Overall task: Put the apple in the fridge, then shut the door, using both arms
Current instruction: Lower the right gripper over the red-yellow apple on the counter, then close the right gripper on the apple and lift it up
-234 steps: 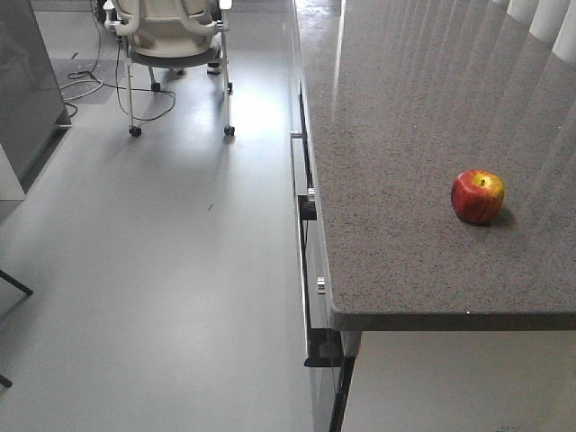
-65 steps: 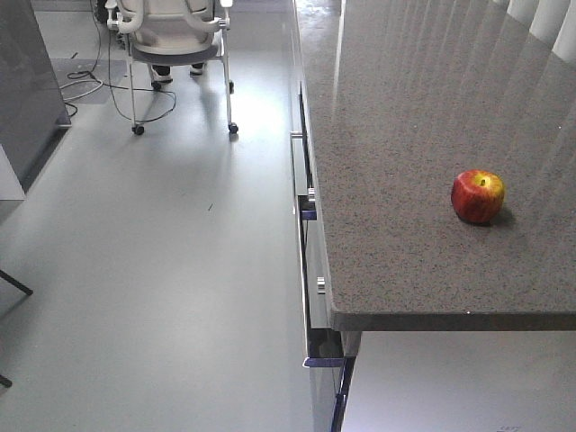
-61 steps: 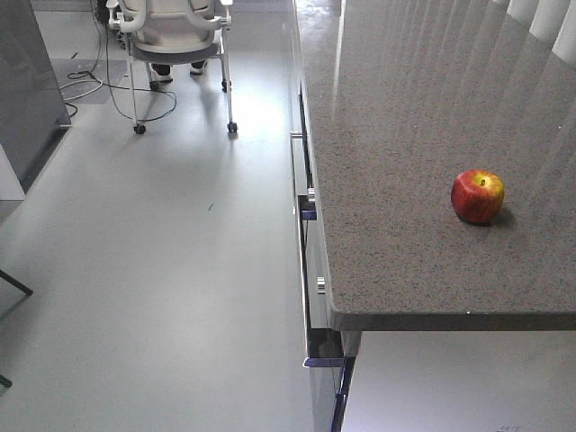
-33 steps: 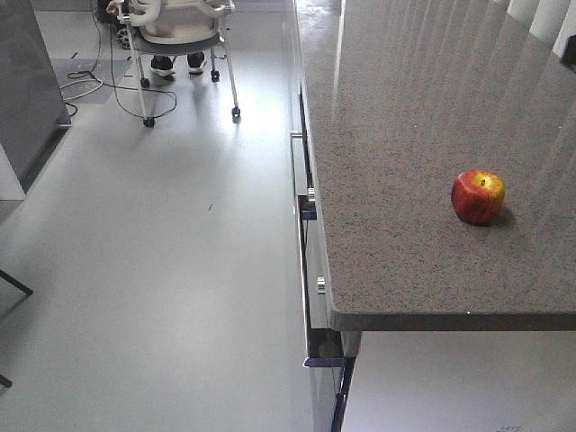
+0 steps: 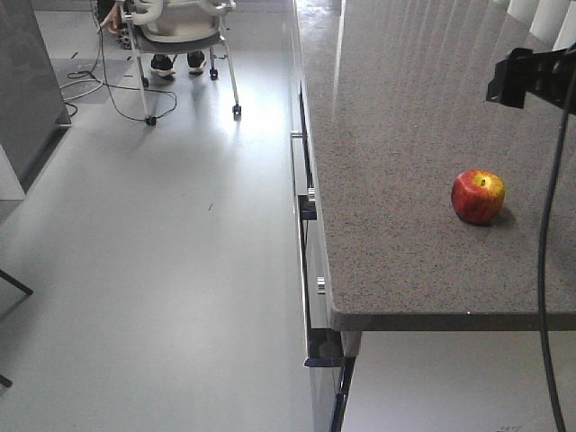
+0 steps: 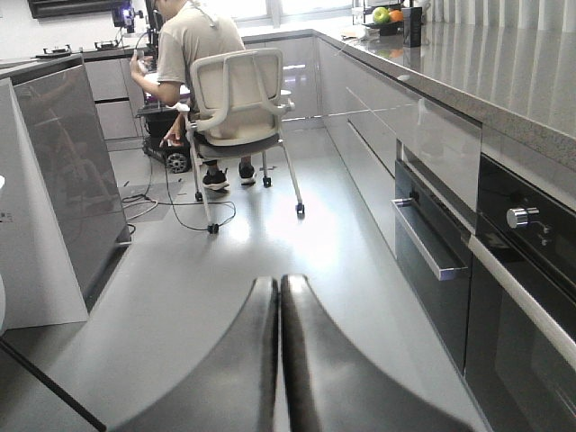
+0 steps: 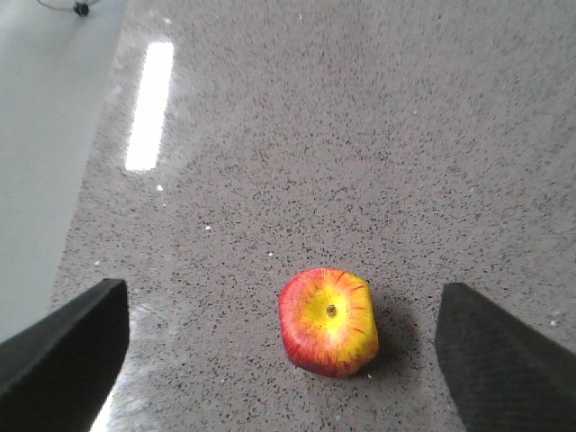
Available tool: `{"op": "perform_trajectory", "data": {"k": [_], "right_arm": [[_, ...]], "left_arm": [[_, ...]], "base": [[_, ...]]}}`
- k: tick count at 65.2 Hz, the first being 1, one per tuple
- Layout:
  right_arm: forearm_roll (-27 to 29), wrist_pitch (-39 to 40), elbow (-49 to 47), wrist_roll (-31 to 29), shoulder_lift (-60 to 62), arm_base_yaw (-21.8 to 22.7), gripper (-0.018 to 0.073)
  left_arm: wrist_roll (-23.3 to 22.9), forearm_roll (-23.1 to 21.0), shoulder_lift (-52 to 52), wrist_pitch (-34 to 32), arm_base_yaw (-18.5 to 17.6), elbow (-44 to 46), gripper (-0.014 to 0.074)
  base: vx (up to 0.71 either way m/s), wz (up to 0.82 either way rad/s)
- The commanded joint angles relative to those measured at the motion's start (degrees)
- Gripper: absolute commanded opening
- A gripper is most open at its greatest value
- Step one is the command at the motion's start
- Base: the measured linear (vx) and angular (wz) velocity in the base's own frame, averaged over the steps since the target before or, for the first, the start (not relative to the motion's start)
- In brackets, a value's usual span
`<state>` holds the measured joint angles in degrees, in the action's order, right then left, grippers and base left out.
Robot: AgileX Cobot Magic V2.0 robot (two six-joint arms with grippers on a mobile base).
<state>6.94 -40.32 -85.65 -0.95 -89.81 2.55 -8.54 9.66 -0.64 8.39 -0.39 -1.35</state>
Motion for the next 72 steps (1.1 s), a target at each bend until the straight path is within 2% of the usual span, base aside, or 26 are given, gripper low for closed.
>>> {"op": "perform_trajectory", "data": {"k": [1, 18, 30, 72], "right_arm": [[-0.44, 3.02, -3.34, -0.08, -0.92, 0.26, 0.0651], [-0.91, 1.92, -5.88, -0.50, -9.03, 0.26, 0.0646], [-4.07, 2.16, -5.88, -0.27, -12.89, 0.26, 0.0641], [-3.90, 4.59, -5.88, -0.27, -20.08, 0.21, 0.0623]], "left_arm": [[-0.23, -0.49, -0.75, -4.39, 0.01, 0.98, -0.0006], [-0.23, -0.49, -0.75, -4.39, 0.01, 0.98, -0.0006], [-0.23, -0.49, -0.75, -4.39, 0.01, 0.98, -0.0006], [-0.23, -0.49, -0.75, -4.39, 0.01, 0.98, -0.0006]], "base": [[0.00, 0.00], [0.00, 0.00], [0.00, 0.00], [0.00, 0.00]]}}
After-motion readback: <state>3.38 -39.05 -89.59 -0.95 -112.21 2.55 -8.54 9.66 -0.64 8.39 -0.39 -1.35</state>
